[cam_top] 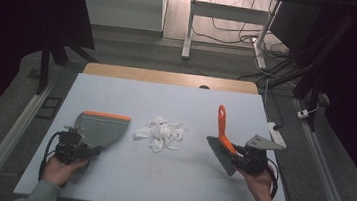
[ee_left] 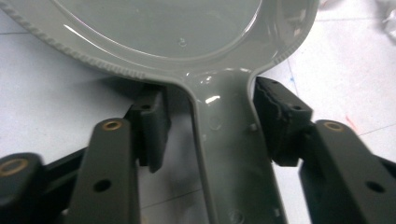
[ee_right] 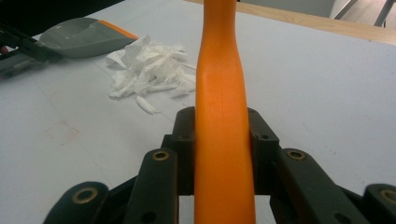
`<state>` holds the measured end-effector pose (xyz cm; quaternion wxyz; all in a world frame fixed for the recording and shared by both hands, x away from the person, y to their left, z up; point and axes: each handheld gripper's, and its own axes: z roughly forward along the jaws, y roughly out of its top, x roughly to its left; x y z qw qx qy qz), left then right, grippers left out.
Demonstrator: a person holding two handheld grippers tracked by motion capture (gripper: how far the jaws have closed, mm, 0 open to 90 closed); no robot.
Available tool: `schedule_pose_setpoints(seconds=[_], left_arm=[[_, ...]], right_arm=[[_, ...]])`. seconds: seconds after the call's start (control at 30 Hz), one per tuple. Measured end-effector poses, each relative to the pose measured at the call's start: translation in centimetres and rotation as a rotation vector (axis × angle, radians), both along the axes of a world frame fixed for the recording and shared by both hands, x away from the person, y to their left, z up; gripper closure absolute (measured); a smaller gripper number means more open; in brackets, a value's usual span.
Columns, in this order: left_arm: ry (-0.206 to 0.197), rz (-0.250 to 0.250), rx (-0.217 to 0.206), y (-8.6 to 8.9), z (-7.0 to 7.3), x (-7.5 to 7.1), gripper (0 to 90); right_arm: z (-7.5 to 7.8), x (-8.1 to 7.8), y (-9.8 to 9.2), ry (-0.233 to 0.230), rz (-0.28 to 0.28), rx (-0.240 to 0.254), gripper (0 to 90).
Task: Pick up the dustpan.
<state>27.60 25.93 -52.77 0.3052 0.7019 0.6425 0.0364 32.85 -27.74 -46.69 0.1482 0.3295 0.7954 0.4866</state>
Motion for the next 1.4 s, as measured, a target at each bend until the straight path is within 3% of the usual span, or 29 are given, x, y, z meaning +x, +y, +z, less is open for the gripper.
schedule_pose_setpoints(seconds=[0.27,0.67,0.9,0.93,1.1,1.4], left_arm=[[-0.004,0.009,-0.023,0.4,-0.1,-0.2,60.6],[-0.034,0.009,-0.012,0.8,0.1,-0.4,61.2],[-0.1,-0.004,-0.025,1.5,0.6,-0.8,61.3],[-0.128,-0.015,-0.04,1.7,0.8,-1.0,61.3],[-0.17,-0.041,-0.068,2.2,1.2,-1.3,61.3],[-0.188,-0.067,-0.096,2.8,1.6,-1.4,61.3]], right_arm=[[0.0,0.0,0.0,-0.001,0.001,-0.001,69.7],[0.0,0.0,-0.1,-0.003,-0.005,-0.004,69.7],[0.1,-0.1,-0.1,-0.005,-0.008,0.008,69.7],[0.2,-0.1,-0.1,-0.006,-0.008,0.011,69.7],[0.3,-0.1,-0.1,-0.009,-0.012,0.026,69.7],[0.7,0.0,0.3,-0.02,-0.023,0.032,69.8]])
